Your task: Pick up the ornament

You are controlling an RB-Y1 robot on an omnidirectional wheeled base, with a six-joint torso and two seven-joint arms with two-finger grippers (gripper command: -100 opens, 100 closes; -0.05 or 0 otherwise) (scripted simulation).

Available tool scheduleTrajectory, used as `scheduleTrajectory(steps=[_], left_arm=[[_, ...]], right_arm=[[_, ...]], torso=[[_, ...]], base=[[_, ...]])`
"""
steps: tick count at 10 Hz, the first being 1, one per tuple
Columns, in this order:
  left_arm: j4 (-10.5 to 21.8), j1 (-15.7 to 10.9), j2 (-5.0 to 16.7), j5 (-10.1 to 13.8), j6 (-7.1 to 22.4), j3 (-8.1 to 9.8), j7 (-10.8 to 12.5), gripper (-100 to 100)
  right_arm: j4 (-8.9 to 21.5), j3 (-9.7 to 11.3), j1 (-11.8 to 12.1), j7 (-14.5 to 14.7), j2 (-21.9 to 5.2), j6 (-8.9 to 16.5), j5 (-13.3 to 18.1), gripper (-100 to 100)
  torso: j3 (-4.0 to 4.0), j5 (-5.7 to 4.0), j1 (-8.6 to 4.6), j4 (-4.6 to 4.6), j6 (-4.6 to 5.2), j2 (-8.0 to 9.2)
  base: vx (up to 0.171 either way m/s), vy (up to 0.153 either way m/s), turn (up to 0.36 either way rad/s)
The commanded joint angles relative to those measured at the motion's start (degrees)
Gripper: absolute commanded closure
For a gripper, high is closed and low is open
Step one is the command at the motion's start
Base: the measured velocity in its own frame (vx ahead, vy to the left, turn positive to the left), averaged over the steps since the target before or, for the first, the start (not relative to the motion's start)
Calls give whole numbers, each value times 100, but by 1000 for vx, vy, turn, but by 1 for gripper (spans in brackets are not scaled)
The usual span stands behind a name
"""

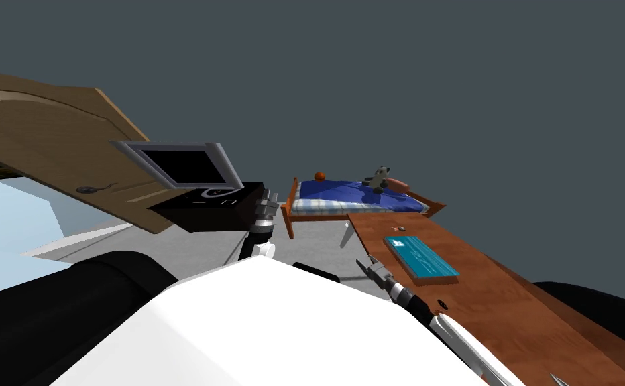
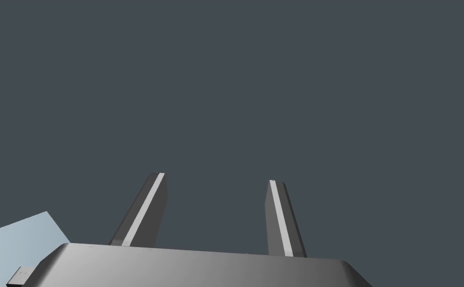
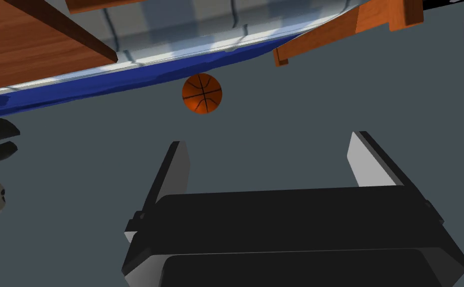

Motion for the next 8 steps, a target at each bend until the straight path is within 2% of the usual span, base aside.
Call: scheduleTrajectory(steps=[1,2,3,4,5,8], left_arm=[[0,0,0,0,0,0,0,0],[0,1,0,0,0,1,0,0],[0,0,0,0,0,0,0,0],[0,1,0,0,0,1,0,0],[0,0,0,0,0,0,0,0],[0,1,0,0,0,1,0,0]], right_arm=[[157,102,-50,-3,-170,8,48,-100],[387,263,-92,14,-375,-17,105,-100],[389,263,-92,14,-375,-17,105,-100],[574,429,-134,23,-575,-41,150,-100],[617,429,-134,23,-575,-41,150,-100],[1230,932,-258,6,-1122,-109,222,-100]], torso=[[0,0,0,0,0,0],[1,0,0,0,6,3],[2,0,1,1,3,4],[3,0,4,1,5,7],[3,0,1,1,2,6],[0,-1,-8,0,2,0]], base=[[31,-29,71],[24,-20,94],[19,-19,91],[21,-25,173],[23,-27,71],[36,-46,186]])
